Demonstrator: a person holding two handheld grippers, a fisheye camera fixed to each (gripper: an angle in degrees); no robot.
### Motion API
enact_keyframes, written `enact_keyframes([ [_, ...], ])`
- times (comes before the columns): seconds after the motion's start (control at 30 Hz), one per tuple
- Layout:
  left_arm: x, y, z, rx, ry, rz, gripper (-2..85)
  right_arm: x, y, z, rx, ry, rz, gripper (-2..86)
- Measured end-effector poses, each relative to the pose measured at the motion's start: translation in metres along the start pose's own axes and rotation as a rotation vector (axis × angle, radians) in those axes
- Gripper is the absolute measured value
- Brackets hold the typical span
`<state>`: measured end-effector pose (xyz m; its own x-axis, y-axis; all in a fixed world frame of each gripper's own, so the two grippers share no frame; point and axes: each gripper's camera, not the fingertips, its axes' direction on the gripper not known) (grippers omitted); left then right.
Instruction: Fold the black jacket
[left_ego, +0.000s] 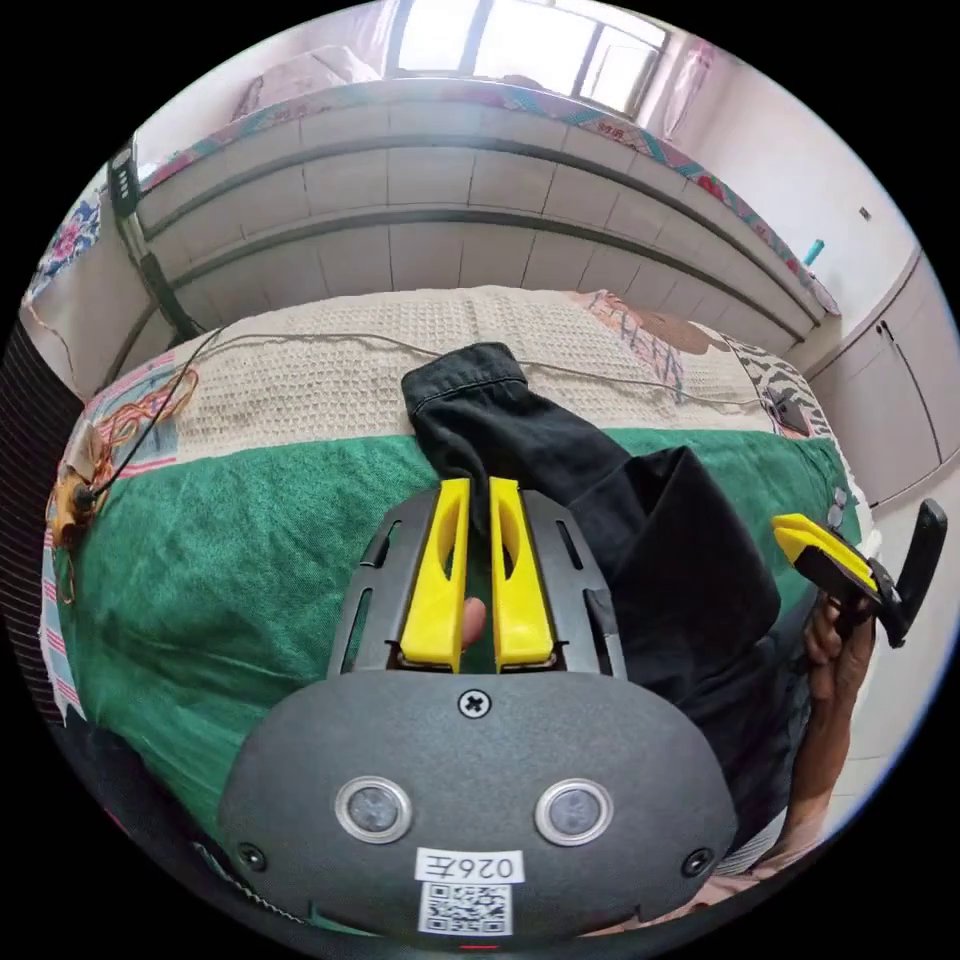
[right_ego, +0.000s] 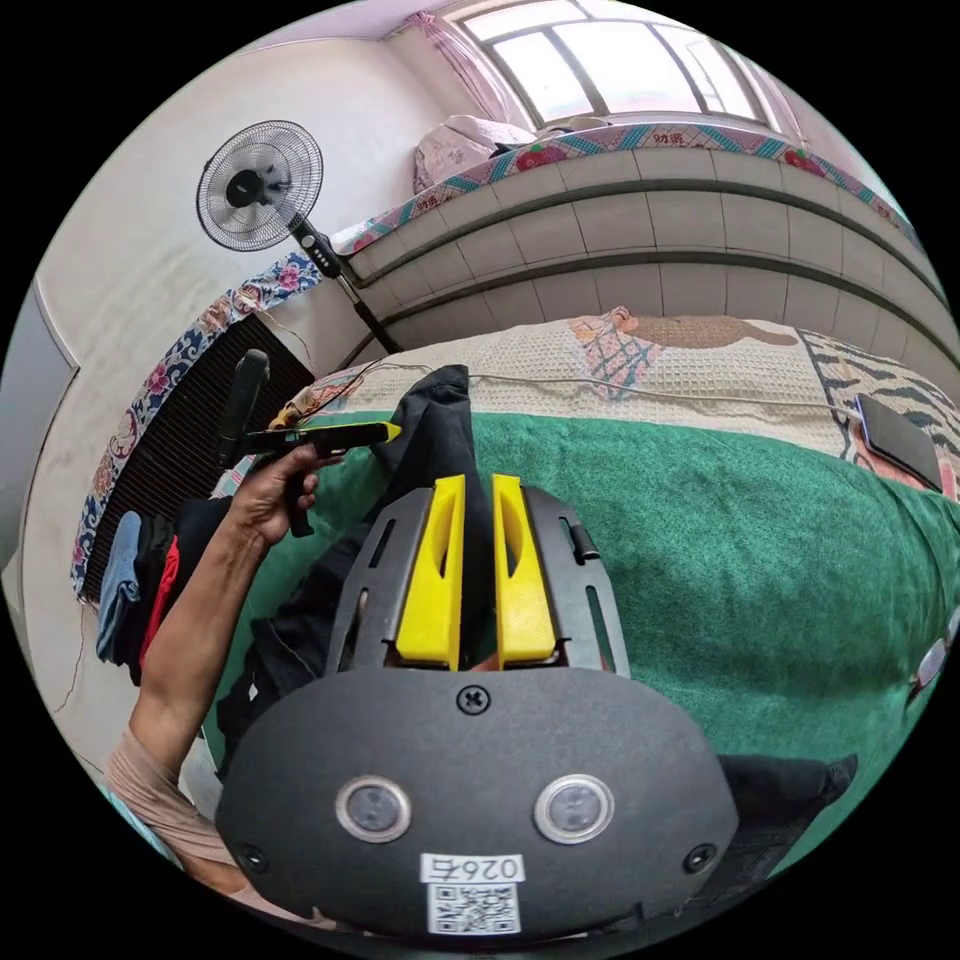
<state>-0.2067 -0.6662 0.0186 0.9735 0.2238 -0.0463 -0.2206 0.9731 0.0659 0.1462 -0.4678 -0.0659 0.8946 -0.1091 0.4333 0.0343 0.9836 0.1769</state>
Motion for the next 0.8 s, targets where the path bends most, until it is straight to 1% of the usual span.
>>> enact_keyframes([
  [0.03,0.004,0.003,-0.008,0.054,0.032,0.037,1.7,0.001,-0.001,-0.009,0.013,0.016,-0.007,3.1],
  [0.1,0.002,0.011,-0.024,0.163,0.244,0.092,0.7,0.003,-0.003,-0.024,0.051,0.041,-0.008,3.0],
  [0.17,-0.007,0.026,-0.05,0.363,0.709,0.217,0.1,0.006,-0.006,-0.05,0.116,0.05,-0.007,3.5],
  [0.2,-0.01,0.03,-0.055,0.407,0.813,0.243,0.0,0.007,-0.007,-0.056,0.138,0.047,-0.011,3.7],
  [0.27,-0.015,0.043,-0.072,0.558,1.162,0.354,-0.2,0.015,-0.007,-0.078,0.191,-0.001,-0.024,5.7],
  [0.3,-0.016,0.045,-0.076,0.577,1.221,0.366,-0.3,0.018,-0.008,-0.081,0.191,-0.029,-0.029,6.5],
  [0.37,-0.002,0.048,-0.094,0.596,1.359,0.494,-0.4,0.03,-0.009,-0.083,0.144,-0.245,-0.064,11.4],
  [0.4,0.004,0.049,-0.1,0.588,1.377,0.531,-0.5,0.034,-0.009,-0.082,0.133,-0.313,-0.062,13.9],
  [0.43,0.021,0.051,-0.112,0.562,1.395,0.623,-0.6,0.039,-0.007,-0.081,0.132,-0.456,-0.059,18.8],
  [0.47,0.04,0.052,-0.124,0.504,1.393,0.71,-0.6,0.041,-0.002,-0.081,0.15,-0.623,-0.066,20.5],
  [0.5,0.05,0.054,-0.13,0.475,1.374,0.738,-0.6,0.041,0.0,-0.083,0.163,-0.701,-0.073,21.3],
  [0.53,0.067,0.063,-0.144,0.439,1.307,0.8,-0.6,0.035,0.006,-0.092,0.187,-0.824,-0.134,14.1],
  [0.57,0.082,0.074,-0.16,0.406,1.255,0.873,-0.5,0.024,0.014,-0.108,0.209,-0.87,-0.206,8.9],
  [0.6,0.088,0.081,-0.168,0.391,1.229,0.904,-0.4,0.017,0.021,-0.12,0.239,-0.831,-0.231,7.4],
  [0.63,0.099,0.098,-0.183,0.376,1.178,0.969,-0.3,-0.001,0.039,-0.149,0.308,-0.704,-0.306,5.0],
  [0.67,0.109,0.119,-0.195,0.359,1.132,1.035,0.0,-0.02,0.059,-0.174,0.314,-0.585,-0.394,3.3],
  [0.7,0.114,0.13,-0.199,0.343,1.109,1.06,0.2,-0.028,0.069,-0.184,0.297,-0.544,-0.439,3.1],
  [0.73,0.124,0.149,-0.203,0.295,1.065,1.084,0.9,-0.043,0.09,-0.2,0.212,-0.504,-0.527,2.7],
  [0.77,0.133,0.167,-0.203,0.218,0.992,1.057,1.9,-0.054,0.113,-0.208,0.086,-0.495,-0.591,3.3],
  [0.8,0.136,0.175,-0.201,0.186,0.956,1.032,2.4,-0.057,0.124,-0.211,0.021,-0.492,-0.608,3.6],
])
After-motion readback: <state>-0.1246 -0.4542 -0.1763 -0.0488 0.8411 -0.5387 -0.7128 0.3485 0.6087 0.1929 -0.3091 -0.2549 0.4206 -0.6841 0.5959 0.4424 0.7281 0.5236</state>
